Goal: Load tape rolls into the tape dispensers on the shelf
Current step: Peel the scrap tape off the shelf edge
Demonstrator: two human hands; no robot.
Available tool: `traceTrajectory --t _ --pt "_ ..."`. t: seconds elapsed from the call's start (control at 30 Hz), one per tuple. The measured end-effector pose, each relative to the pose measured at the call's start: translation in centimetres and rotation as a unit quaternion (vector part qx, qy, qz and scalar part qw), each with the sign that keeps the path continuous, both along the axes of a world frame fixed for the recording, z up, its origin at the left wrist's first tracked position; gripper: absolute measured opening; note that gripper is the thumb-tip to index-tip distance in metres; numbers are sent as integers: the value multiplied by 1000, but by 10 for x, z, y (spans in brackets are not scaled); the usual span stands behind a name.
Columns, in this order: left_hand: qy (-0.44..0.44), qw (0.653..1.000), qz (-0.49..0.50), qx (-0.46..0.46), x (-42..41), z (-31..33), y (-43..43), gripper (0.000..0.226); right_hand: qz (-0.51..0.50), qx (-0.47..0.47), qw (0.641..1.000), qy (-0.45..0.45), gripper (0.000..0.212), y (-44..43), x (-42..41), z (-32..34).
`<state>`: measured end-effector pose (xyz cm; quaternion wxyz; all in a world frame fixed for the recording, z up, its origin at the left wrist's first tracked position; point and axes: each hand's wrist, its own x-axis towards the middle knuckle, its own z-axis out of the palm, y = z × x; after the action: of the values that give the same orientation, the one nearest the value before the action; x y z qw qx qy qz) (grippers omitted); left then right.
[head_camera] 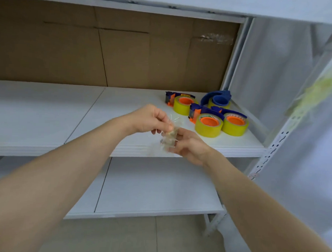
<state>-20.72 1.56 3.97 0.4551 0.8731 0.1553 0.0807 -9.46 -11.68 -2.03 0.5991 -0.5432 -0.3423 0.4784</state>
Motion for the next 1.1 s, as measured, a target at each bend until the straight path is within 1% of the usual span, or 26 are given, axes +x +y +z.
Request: traceTrajectory --t 0.07,0.1,0.13,0.17,0.27,0.37,0.4,0.5,0.53,0.6,0.67,0.7,0.77,0.8,0.83,0.9,0.97,1.0,1.03,1.07,1.1 --pt "-24 999 38 6 -1 9 -1 18 32 76 989 124 65 4 -6 3" --pt "-34 998 59 0 -3 9 -1 20 43 99 982 158 61 3 -6 6" --pt "-43 996 84 -9 -4 7 -3 21 44 108 980 164 53 1 -4 9" --pt "-52 993 106 -17 -4 4 -5 20 27 103 983 147 43 -1 -1 13" --pt "-70 985 147 -49 8 -1 -20 17 -80 53 993 67 19 -13 10 20" --pt "-74 982 162 -65 37 -2 -44 17 -133 24 991 17 9 -35 33 27" --pt "-73 983 162 -55 50 -1 -54 17 -142 16 990 2 9 -45 41 29" --pt "-94 984 149 -17 96 5 -85 13 -191 -13 981 -38 18 -80 70 36" --pt "-111 985 134 -10 112 9 -97 12 -224 -7 973 -53 15 -92 80 38" --pt "-140 986 95 -14 143 20 -125 13 -295 38 951 -77 7 -118 103 45" --pt "-155 985 65 -43 171 36 -154 18 -347 83 927 -112 9 -146 125 56" --pt "-156 984 55 -74 183 46 -168 22 -368 98 915 -132 12 -159 136 63" --pt "-127 977 44 -166 205 65 -194 35 -403 122 893 -158 16 -182 158 76" --pt "-113 974 37 -195 215 73 -206 38 -416 132 885 -163 16 -191 168 80" --pt "-113 973 34 -199 226 78 -214 38 -424 141 878 -169 16 -196 176 85" --pt "-140 966 65 -206 246 84 -222 37 -433 151 872 -173 15 -201 190 91" --pt "-189 944 149 -226 256 90 -215 35 -456 157 864 -147 16 -206 204 92" --pt "-230 933 191 -199 260 89 -208 31 -471 160 858 -127 17 -209 212 92" --pt "-271 929 220 -127 264 88 -203 27 -486 159 853 -107 18 -212 219 91" --pt "-294 929 222 -42 268 87 -202 23 -497 150 850 -88 19 -213 226 89" --pt "-294 936 194 23 273 84 -205 25 -506 138 848 -72 20 -212 232 88"
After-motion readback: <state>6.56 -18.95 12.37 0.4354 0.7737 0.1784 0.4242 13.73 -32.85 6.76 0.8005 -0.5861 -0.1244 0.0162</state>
